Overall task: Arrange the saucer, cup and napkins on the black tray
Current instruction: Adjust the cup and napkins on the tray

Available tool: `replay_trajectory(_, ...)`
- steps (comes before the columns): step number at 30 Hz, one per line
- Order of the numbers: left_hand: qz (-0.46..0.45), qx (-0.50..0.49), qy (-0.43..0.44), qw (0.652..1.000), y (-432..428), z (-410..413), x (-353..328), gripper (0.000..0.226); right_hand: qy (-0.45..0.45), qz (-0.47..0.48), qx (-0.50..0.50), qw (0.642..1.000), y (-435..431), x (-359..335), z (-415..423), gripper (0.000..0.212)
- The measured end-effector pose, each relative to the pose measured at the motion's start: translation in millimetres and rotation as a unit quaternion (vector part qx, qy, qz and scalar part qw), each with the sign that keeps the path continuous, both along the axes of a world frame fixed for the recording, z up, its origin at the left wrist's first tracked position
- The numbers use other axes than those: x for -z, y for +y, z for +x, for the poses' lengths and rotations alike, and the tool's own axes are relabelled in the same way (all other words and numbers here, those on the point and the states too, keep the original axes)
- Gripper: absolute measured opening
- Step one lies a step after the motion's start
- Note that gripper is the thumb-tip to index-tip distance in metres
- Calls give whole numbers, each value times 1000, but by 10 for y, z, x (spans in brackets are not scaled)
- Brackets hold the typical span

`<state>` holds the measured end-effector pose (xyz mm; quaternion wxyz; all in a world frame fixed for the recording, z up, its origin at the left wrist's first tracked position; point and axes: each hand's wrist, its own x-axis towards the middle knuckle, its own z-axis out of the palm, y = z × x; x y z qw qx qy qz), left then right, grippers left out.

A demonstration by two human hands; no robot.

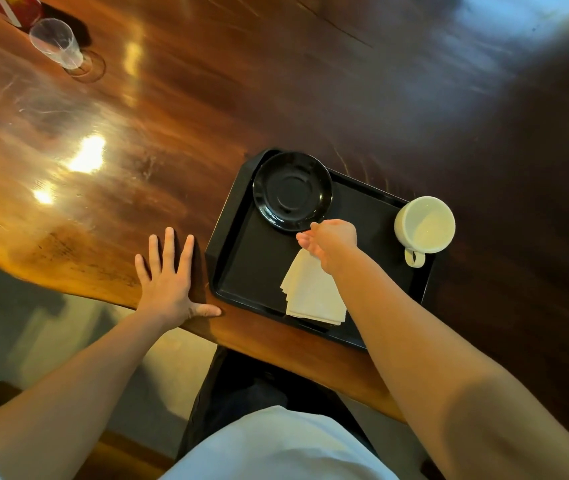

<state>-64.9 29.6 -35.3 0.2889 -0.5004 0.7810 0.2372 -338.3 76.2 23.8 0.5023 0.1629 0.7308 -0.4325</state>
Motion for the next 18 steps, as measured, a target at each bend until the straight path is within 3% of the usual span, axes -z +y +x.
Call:
replay_trajectory(3, 0, -2, 2, 1000, -2, -5, -11, 153, 6, 43, -30, 999, 3, -25, -54, 29)
replay_trajectory(7, 5, 0, 2, 1000, -18, -13, -29, 153, 113, 65, -154, 979, 177, 49, -174, 20)
replay_trajectory(9, 10, 9, -7, 1000, -23, -20, -31, 153, 204, 72, -266, 939, 353, 64, -266, 27)
replay_trajectory(11, 18, 14, -15, 1000, -27, -31, -41, 153, 273, 102, -396, 871, 534, 56, -325, 37)
replay_trajectory(13, 25, 14, -19, 999, -15, -37, -52, 153, 289, 126, -481, 818, 708, 89, -337, 45)
replay_trajectory(15, 24, 15, -25, 999, -9, -41, -60, 153, 273, 147, -520, 796, 834, 107, -295, 51)
replay_trajectory(18, 22, 11, -29, 999, -10, -59, -74, 154, 285, 144, -516, 795, 972, 161, -201, 58)
